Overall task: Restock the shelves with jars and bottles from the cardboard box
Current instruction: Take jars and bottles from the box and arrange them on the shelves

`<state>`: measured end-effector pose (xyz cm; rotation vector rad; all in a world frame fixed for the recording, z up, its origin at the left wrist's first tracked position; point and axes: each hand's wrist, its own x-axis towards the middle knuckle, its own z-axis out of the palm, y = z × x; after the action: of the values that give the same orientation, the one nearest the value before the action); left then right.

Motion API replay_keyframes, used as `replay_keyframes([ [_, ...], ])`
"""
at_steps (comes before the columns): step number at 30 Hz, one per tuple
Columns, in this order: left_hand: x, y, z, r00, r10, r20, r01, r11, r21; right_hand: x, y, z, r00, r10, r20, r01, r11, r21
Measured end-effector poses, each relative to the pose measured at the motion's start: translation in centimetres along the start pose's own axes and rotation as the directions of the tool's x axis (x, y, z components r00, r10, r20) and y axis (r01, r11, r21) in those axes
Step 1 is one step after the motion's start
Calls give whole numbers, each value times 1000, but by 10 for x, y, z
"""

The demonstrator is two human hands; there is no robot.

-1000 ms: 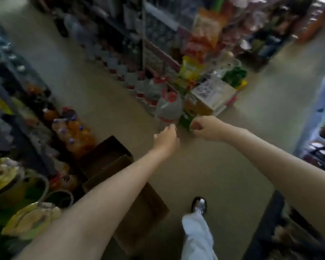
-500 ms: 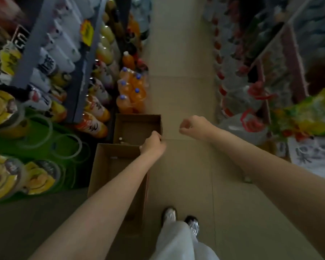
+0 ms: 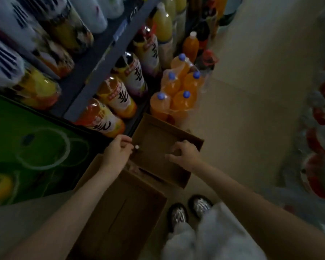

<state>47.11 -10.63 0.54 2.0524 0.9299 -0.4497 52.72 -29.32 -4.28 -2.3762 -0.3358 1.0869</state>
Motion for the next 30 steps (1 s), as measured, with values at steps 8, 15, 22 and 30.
replay_keyframes([
  [8, 140, -60, 60, 995, -47, 92, 55, 994, -93, 214, 26, 158, 972, -190, 141, 204, 975, -94],
  [15, 176, -90, 60, 996, 2, -85, -32, 933, -358, 297, 29, 240, 954, -293, -63, 292, 956, -18],
  [22, 88, -64, 32, 997, -57, -50, 28, 889, -456, 185, -8, 106, 923, -375, -82, 365, 924, -112],
  [30, -157, 42, -135, 948, -13, 318, 211, 772, -599, -99, -234, -119, 713, -641, 285, 690, 713, -124],
])
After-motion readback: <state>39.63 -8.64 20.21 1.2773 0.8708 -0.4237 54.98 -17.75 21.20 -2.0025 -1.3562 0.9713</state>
